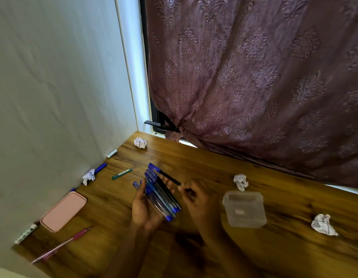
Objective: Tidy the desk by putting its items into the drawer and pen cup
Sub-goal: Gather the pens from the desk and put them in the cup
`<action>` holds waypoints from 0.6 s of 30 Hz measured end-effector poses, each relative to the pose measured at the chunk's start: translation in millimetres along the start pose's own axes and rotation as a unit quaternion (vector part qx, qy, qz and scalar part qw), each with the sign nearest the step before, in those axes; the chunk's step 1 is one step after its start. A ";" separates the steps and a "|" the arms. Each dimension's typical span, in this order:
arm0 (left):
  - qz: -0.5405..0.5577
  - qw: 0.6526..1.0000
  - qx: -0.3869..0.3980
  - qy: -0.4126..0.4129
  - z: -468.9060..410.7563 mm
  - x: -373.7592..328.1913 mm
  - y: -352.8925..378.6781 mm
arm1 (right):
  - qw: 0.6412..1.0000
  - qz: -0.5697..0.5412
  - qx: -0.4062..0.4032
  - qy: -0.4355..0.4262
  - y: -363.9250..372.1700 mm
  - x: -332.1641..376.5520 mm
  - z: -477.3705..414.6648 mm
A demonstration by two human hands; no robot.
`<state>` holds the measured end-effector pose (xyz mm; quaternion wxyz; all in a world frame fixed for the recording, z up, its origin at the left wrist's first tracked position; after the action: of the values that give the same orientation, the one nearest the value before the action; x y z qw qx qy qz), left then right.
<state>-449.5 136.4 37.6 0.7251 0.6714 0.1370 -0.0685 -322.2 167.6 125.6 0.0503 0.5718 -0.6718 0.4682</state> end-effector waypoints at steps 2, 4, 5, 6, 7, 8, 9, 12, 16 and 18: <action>0.001 1.000 0.012 -0.003 2.9 -1.4 4.4 | 0.999 0.016 0.021 0.027 10.8 2.1 4.5; -0.002 1.000 0.016 0.000 6.1 -4.1 6.2 | 0.996 0.031 0.058 0.052 22.0 1.6 4.6; -0.004 1.000 0.014 0.005 7.8 -5.9 6.4 | 0.994 0.042 0.078 0.062 26.8 2.0 4.9; -0.003 1.000 0.013 0.009 8.8 -7.8 5.5 | 0.991 0.054 0.096 0.070 30.6 2.4 5.7; -0.001 1.000 0.011 0.013 9.3 -9.6 4.2 | 0.989 0.064 0.111 0.078 33.2 3.2 6.3; 0.003 1.000 0.009 0.018 10.3 -11.7 3.2 | 0.986 0.069 0.127 0.086 35.9 3.6 6.6; 0.005 1.000 0.009 0.021 11.3 -13.4 3.0 | 0.983 0.071 0.141 0.095 38.5 3.4 7.1; -0.003 1.000 0.007 0.024 14.2 -17.2 0.1 | 0.981 0.071 0.153 0.095 43.2 6.9 5.5; 0.000 1.000 0.000 0.030 23.4 -24.6 -7.5 | 0.976 0.051 0.194 0.081 57.6 20.8 0.2; 0.009 0.999 0.001 0.036 31.9 -30.9 -9.9 | 0.979 0.058 0.181 0.072 58.1 29.3 -4.1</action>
<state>-478.3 101.2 39.1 0.7194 0.6757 0.1565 -0.0377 -381.5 143.9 112.4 -0.0336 0.4963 -0.6027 0.6239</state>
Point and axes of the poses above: each hand's wrist, its own z-axis away from the middle knuckle, its own y-axis out of the palm, x = y × z, the point moved 7 cm from there along -z, towards the middle knuckle, and after that the axes turned 10 degrees about x, right-handed, at the moved point
